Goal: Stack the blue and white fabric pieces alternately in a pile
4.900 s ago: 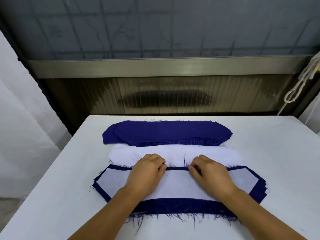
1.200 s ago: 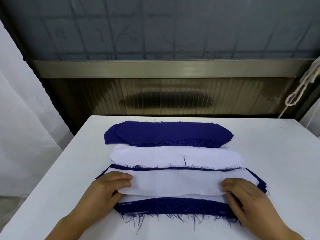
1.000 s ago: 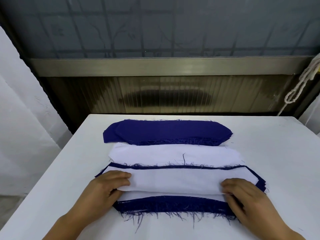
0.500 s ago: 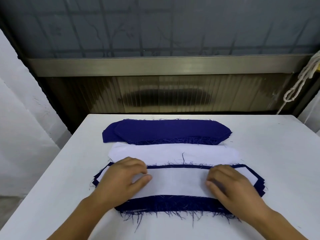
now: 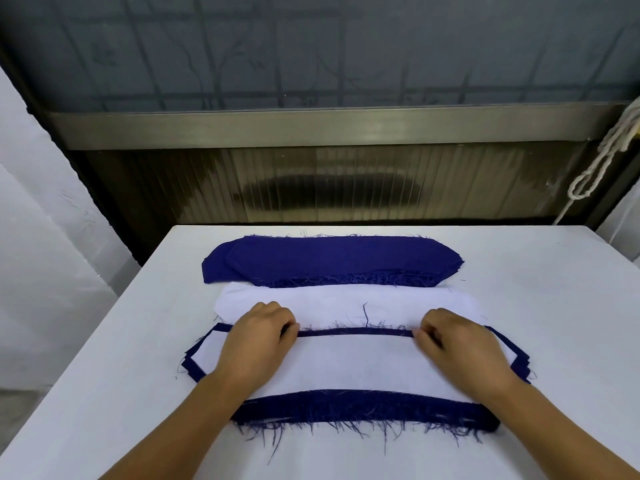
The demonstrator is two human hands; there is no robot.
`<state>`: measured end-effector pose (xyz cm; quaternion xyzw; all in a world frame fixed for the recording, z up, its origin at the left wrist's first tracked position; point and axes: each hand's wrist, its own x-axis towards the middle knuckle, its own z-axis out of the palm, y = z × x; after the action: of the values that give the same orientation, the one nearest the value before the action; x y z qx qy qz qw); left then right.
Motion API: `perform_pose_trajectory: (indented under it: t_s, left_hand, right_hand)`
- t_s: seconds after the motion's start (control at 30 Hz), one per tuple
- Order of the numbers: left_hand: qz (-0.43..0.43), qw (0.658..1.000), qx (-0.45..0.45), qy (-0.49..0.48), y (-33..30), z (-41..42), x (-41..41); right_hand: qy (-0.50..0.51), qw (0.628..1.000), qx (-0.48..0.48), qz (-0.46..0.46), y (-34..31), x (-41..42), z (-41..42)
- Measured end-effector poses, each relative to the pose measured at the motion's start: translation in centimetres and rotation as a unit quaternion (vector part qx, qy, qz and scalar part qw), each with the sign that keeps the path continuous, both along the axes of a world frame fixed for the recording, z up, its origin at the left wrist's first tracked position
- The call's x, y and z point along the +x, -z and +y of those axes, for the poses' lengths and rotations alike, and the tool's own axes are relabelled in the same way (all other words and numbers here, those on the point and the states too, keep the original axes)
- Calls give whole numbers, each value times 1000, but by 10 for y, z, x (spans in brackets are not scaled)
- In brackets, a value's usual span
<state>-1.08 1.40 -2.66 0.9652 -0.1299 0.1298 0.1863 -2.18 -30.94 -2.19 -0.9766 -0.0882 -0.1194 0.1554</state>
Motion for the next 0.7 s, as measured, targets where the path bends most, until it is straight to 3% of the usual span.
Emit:
perform_pose_trajectory:
  t_s: [0.23,0.47,0.7]
  left_hand:
    - [-6,996,57,-71,-14,20,11]
    - [-47,996,49,-49,-33,-10,64]
    - [-3,999,41,-36,-5,-13,88]
  right_hand:
    - [44,996,-50,58,-11,16,-17]
    - [29,999,33,19,-27,79,9]
    - [4,999,34,15,-1,110,16]
